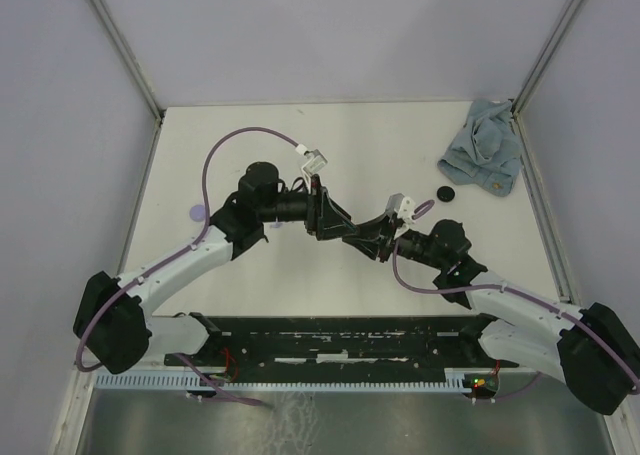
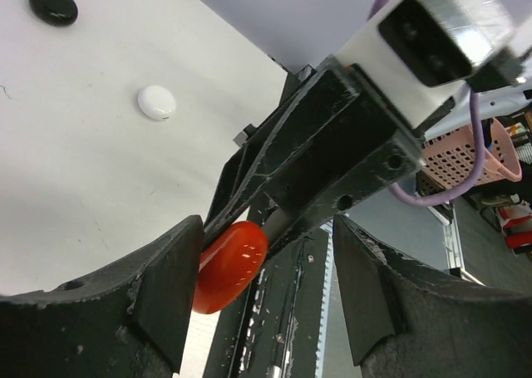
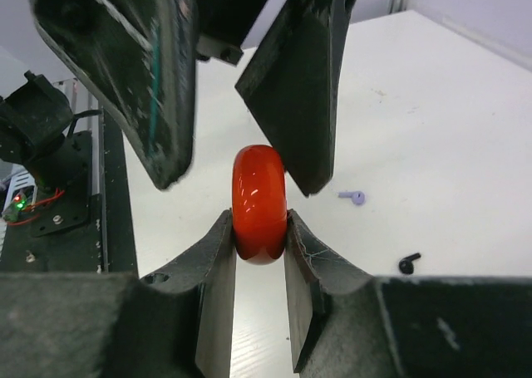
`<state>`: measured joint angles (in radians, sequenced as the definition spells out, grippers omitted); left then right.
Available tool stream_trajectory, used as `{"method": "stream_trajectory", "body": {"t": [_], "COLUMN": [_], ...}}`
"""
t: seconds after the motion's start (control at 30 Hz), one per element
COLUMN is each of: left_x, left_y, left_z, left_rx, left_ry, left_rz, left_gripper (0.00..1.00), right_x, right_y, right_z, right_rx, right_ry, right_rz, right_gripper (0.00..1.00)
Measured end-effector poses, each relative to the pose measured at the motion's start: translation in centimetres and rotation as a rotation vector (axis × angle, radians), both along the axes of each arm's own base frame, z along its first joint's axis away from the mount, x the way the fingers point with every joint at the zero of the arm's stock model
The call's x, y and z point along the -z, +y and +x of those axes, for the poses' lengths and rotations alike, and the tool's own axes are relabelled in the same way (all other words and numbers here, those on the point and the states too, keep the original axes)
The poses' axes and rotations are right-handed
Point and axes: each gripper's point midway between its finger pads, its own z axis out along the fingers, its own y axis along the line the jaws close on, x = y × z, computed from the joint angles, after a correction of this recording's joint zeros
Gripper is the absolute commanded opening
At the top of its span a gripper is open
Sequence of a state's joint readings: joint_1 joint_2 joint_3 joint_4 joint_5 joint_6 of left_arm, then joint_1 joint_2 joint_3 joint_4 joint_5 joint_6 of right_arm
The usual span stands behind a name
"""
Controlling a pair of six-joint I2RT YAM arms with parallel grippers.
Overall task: Insert the wireless bluetooth earbuds into the charging case
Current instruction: Close the charging case.
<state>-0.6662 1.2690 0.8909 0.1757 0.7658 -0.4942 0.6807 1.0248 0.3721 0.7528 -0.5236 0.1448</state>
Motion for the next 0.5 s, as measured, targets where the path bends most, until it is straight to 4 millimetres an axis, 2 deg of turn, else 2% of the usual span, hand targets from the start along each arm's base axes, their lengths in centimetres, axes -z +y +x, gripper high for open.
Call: {"method": "stream_trajectory", "body": {"t": [0.27, 0.37, 0.5], "left_x": [-1.7, -0.9, 0.2], "left_y": [0.6, 1.0, 2.7], "left_z": [-0.9, -0.7, 1.2], "left_rx": [0.005, -0.028, -0.169], "left_ry": [-0.039, -0.009, 0.031], "left_rz": [-0.031, 0.009, 0.105], "left_gripper": [0.71, 0.74, 0.77], "right_x": [2.4, 3.4, 4.9], "right_y": [-0.3, -0.6, -1.7], "right_z": [-0.2, 0.1, 1.0], "right_rx": [0.010, 0.043, 0.127], "right_ry": [0.120, 0.185, 0.288], "right_rz": [-0.053, -0.073, -0.109], "right_gripper": [0.02, 0.02, 0.02]}}
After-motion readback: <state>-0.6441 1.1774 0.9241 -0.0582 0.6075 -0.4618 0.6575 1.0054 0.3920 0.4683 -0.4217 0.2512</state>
